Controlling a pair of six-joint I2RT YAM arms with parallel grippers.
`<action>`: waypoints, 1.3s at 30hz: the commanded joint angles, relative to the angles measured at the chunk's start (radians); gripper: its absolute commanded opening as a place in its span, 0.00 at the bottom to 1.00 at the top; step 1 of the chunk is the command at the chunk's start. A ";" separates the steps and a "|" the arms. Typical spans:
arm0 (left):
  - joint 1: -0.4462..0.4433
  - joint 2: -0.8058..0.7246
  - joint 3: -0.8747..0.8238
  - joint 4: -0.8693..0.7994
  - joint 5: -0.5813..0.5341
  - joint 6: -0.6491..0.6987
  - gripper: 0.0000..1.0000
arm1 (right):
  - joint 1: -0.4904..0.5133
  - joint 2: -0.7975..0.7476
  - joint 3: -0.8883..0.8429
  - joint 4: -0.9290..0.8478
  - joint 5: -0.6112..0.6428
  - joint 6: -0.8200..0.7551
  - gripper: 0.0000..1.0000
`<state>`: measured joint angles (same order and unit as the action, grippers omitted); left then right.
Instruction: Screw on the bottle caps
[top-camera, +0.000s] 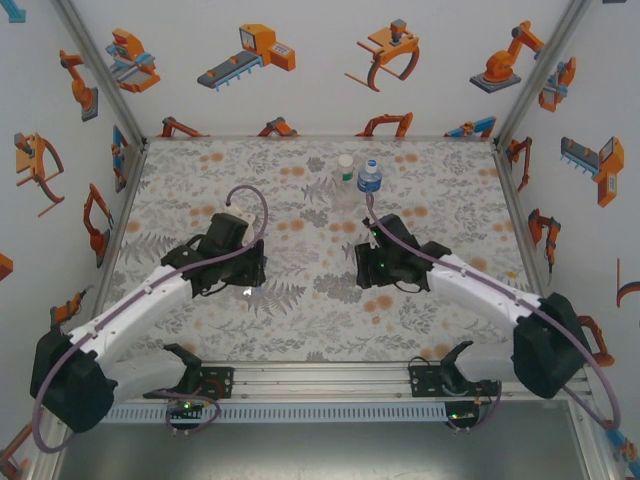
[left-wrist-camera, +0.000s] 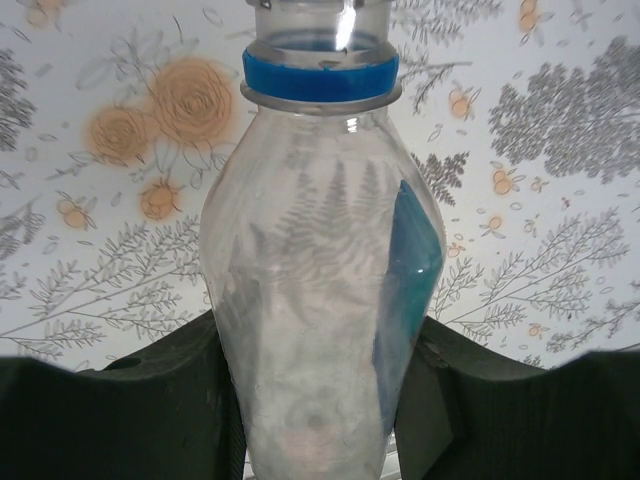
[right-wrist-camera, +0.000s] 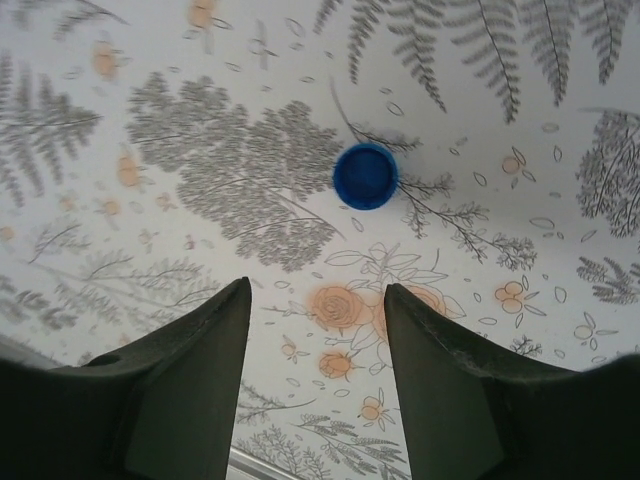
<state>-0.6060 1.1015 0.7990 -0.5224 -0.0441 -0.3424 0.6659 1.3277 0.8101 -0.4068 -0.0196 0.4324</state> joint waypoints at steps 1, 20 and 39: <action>0.028 -0.050 0.029 0.013 0.028 0.069 0.02 | 0.020 0.069 0.061 -0.035 0.087 0.096 0.52; 0.048 -0.227 -0.072 0.102 0.051 0.097 0.08 | 0.021 0.321 0.179 0.034 0.250 0.184 0.45; 0.048 -0.190 -0.080 0.141 0.078 0.088 0.11 | 0.086 0.331 0.197 -0.040 0.236 0.200 0.35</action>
<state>-0.5621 0.9089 0.7261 -0.4080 0.0185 -0.2680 0.7219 1.6791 0.9718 -0.4038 0.2005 0.6136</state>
